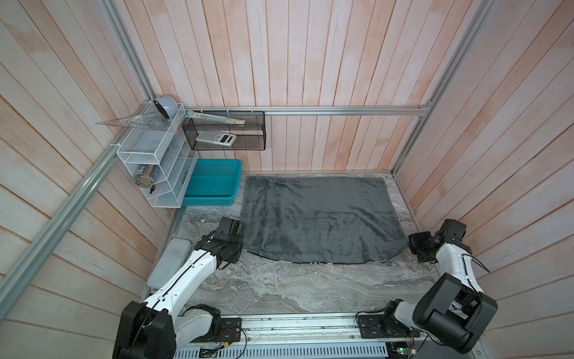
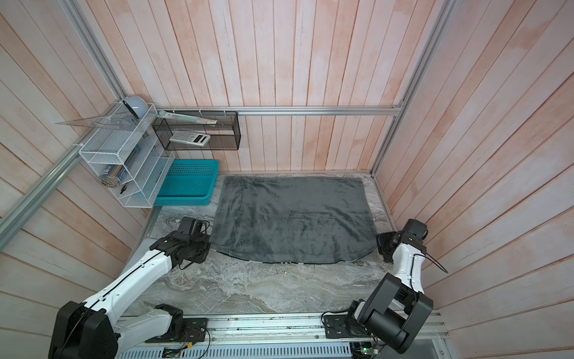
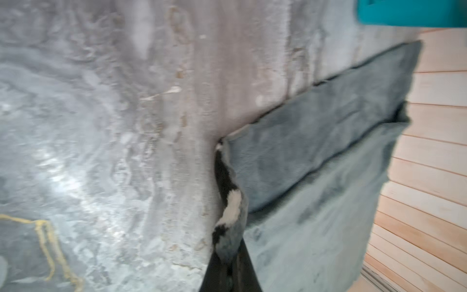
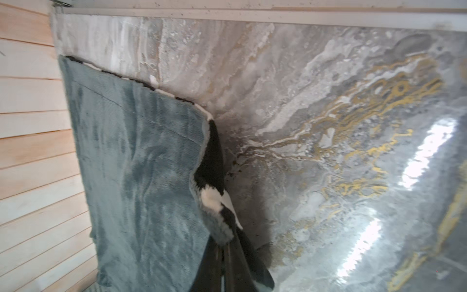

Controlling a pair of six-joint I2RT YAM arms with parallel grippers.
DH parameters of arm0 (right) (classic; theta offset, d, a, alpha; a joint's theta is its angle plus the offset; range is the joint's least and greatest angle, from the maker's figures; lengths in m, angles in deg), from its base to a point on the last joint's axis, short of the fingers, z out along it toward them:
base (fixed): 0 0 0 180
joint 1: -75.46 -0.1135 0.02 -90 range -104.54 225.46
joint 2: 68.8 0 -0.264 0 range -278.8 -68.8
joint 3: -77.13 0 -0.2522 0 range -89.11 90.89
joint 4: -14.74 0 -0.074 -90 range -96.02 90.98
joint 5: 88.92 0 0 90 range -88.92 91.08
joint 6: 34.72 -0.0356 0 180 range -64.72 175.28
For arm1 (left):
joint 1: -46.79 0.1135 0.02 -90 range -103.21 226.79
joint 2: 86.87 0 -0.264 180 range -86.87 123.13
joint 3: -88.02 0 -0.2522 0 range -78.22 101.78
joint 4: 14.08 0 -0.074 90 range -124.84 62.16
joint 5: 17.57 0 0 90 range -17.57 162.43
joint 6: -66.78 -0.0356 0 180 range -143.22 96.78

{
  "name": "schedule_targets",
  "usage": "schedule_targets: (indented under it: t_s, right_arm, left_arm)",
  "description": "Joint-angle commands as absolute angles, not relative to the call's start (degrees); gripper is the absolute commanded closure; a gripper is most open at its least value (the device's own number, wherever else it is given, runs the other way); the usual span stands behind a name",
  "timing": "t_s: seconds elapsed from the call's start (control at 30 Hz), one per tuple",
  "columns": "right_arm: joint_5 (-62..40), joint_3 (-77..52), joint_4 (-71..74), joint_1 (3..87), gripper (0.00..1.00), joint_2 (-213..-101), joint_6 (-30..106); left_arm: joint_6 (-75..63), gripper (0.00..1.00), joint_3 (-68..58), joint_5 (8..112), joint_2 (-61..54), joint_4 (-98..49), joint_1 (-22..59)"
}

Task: Roll up the pillowcase
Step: Fold the pillowcase at the center of the board.

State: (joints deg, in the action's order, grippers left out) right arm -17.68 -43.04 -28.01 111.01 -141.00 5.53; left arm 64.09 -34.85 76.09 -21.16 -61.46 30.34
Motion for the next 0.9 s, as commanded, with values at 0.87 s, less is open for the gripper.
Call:
schedule_targets:
  t_s: [0.87]
  right_arm:
    - [-24.2, -34.2, -23.3, 111.5, 1.00, -129.9, -9.1]
  left_arm:
    - [55.7, 1.00, -21.6, 85.0, -29.9, -61.4, 27.5]
